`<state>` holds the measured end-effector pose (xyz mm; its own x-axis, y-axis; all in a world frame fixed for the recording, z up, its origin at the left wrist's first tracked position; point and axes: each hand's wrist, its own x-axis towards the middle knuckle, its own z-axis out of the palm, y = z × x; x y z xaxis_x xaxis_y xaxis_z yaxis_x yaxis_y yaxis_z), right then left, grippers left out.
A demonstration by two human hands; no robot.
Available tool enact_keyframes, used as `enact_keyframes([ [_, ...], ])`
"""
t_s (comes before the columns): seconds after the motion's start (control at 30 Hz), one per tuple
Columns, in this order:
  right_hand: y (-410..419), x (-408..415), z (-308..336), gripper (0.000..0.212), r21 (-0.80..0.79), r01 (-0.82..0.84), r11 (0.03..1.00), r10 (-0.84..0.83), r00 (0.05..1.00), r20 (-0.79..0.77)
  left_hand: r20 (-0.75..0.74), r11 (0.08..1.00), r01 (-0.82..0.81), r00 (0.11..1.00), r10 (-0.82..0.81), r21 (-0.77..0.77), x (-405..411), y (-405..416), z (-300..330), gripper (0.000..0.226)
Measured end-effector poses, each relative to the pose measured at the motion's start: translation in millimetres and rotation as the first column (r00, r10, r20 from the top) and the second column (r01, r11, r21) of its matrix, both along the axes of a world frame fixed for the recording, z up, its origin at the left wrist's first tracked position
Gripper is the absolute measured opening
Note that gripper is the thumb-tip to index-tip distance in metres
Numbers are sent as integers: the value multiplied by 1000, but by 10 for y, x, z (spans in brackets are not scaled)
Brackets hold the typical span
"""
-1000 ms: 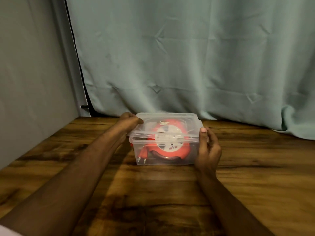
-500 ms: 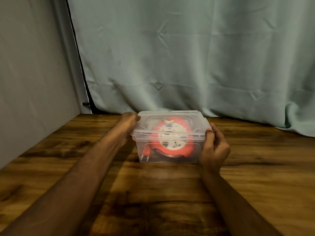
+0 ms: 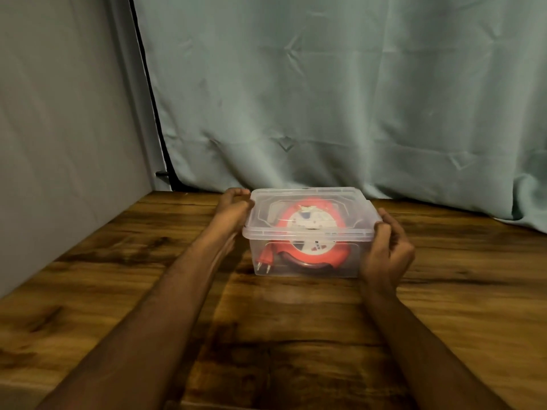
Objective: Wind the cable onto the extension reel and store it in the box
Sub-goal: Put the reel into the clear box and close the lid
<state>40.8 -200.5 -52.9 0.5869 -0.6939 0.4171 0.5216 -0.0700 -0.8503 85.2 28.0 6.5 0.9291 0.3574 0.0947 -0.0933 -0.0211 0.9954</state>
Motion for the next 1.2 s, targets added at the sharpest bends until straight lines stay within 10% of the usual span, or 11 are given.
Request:
enact_keyframes([
  [0.23, -196, 13, 389, 28, -87, -84, 993, 61, 970, -236, -41, 990, 132, 991, -131, 40, -77, 26, 49, 27],
  [0.4, -520, 471, 942, 48, 37, -435, 900, 351, 670, -654, -166, 978, 104, 983, -73, 181, -1, -18, 204, 18],
  [0.87, -504, 831, 989, 36, -68, -557, 828, 234, 453, -860, -70, 887, -7, 997, 44, 462, 269, 17, 61, 31],
  [1.07, -419, 803, 850, 47, -121, -454, 883, 206, 605, -769, -85, 874, -19, 994, 68, 486, 179, 0, 104, 36],
  [1.2, -508, 615, 883, 43, 115, -548, 828, 340, 329, -881, -129, 897, 1, 990, 62, 441, 116, -26, 139, 36],
])
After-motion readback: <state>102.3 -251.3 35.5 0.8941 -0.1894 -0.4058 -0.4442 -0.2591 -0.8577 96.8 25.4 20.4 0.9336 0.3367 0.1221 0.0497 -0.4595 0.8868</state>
